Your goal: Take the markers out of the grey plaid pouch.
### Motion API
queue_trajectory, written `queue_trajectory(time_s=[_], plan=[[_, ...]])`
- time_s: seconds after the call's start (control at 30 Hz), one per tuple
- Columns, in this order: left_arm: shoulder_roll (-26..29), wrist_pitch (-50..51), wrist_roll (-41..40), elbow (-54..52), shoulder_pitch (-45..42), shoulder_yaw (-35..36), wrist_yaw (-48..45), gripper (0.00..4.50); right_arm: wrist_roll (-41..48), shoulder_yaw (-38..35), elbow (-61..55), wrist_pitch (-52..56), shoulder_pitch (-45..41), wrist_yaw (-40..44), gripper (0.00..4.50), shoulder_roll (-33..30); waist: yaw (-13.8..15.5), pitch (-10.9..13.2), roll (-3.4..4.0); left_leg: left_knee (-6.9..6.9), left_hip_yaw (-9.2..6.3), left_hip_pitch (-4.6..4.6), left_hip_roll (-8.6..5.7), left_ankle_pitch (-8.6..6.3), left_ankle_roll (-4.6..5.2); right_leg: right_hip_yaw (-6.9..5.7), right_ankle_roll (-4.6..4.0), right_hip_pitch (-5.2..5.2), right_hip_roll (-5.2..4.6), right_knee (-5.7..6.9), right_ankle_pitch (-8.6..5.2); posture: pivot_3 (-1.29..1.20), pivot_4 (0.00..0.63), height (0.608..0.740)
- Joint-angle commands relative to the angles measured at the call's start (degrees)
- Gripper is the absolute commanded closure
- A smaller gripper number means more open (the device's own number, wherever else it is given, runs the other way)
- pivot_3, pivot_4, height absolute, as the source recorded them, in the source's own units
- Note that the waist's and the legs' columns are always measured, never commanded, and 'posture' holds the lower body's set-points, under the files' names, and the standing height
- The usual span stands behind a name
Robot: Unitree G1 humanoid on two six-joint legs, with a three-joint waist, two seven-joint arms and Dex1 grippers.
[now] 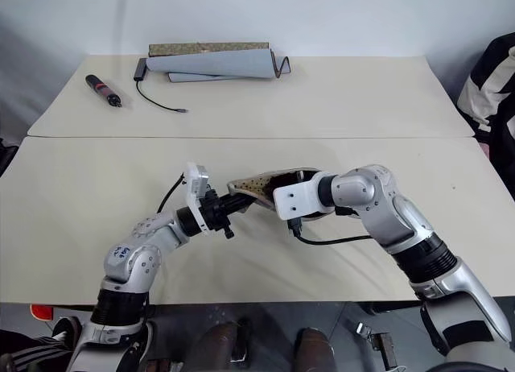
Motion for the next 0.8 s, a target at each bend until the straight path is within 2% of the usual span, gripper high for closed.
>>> queue_trajectory(time_s=[0.03,0.1,0.17,0.2,0.33,0.4,0.5,0.53,0.63,0.73,0.8], plan=[[0.8,-0.9,-0.8,-2.2,-1.3,1.9,0.3,4.50,0.3,-0.6,1.6,-3.3,0.4,-1.1,1.18,1.2,0.0,0.0,0.00,0.00,0.00,0.00,0.00,0.00,0.00,0.00,0.00,0.01,0.01,0.00,0.00,0.00,0.150,0.740],[0.4,0.0,-2.0,-2.4,-1.3,2.2,0.6,4.50,0.3,-0.8,2.2,-2.7,-0.1,-0.8,1.18,1.9,0.0,0.0,0.00,0.03,0.00,0.00,0.01,0.00,0.00,0.00,0.00,0.02,0.02,0.00,0.00,0.00,0.150,0.740],[-0.3,0.7,-3.4,-2.9,-1.7,2.9,1.1,4.50,-4.7,1.3,3.9,-3.8,0.8,-0.4,1.18,-0.5,0.0,0.0,0.00,0.07,-0.01,0.00,0.02,0.00,0.00,0.00,0.00,0.04,0.03,0.02,0.00,0.00,0.150,0.740],[-1.4,3.1,-7.0,-3.0,-2.3,4.6,2.1,4.50,-6.1,2.1,4.5,-5.2,1.4,0.2,1.18,-1.6,0.1,0.0,0.00,0.12,-0.01,0.01,0.03,0.00,0.00,0.01,0.00,0.05,0.03,0.02,0.00,0.00,0.150,0.740],[1.3,1.4,-2.0,-2.6,-2.3,1.6,0.9,4.50,-3.4,-0.4,4.7,-11.3,-0.2,-3.7,1.18,1.8,0.0,0.0,-0.03,0.20,-0.04,0.00,0.04,-0.05,-0.04,0.00,0.00,0.08,0.04,-0.04,0.00,0.00,0.150,0.740],[2.5,-1.1,0.8,-1.9,-1.2,0.2,0.4,4.50,-0.1,-2.2,3.5,-9.0,-1.4,-2.1,1.18,3.0,-0.2,0.0,-0.03,0.22,-0.03,0.01,0.07,-0.18,-0.27,0.02,0.00,0.07,0.09,-0.02,0.00,0.00,0.150,0.740],[1.2,-0.5,-0.8,-1.0,-2.2,2.6,2.7,4.50,2.9,-3.5,2.7,-7.3,-1.6,0.7,1.18,2.5,-0.1,0.0,-0.03,0.23,-0.01,0.01,0.20,-0.10,-0.13,0.11,-0.01,0.08,0.25,0.04,0.00,0.00,0.150,0.740],[2.5,-2.7,2.1,-0.7,-2.1,0.8,1.7,4.50,4.3,-3.9,2.3,-5.9,-1.2,2.2,1.18,2.0,-0.1,0.0,-0.03,0.24,-0.01,0.01,0.23,-0.09,-0.12,0.13,-0.02,0.10,0.29,0.04,0.01,0.00,0.150,0.740],[6.8,-10.7,12.7,1.6,-1.2,-6.1,-0.7,4.50,12.8,-8.4,-0.9,7.6,-1.3,3.7,1.18,4.8,0.0,0.0,-0.03,0.24,-0.01,0.01,0.26,-0.10,-0.13,0.14,-0.03,0.10,0.32,-0.01,0.02,0.00,0.150,0.740],[7.4,-15.2,14.6,1.5,-0.1,-8.0,-2.6,4.50,13.0,-8.6,-3.1,16.5,-1.5,3.9,1.18,4.8,0.0,0.0,-0.03,0.24,0.00,0.00,0.28,-0.26,-0.35,0.15,-0.08,0.09,0.34,-0.01,0.04,0.00,0.150,0.740],[7.4,-16.6,15.0,1.1,0.3,-8.5,-3.5,4.50,11.0,-7.1,-3.0,17.0,-1.5,3.8,1.18,3.6,0.0,0.0,-0.03,0.23,0.00,-0.01,0.29,-0.33,-0.39,0.16,-0.08,0.04,0.31,-0.04,0.04,0.00,0.150,0.740]])
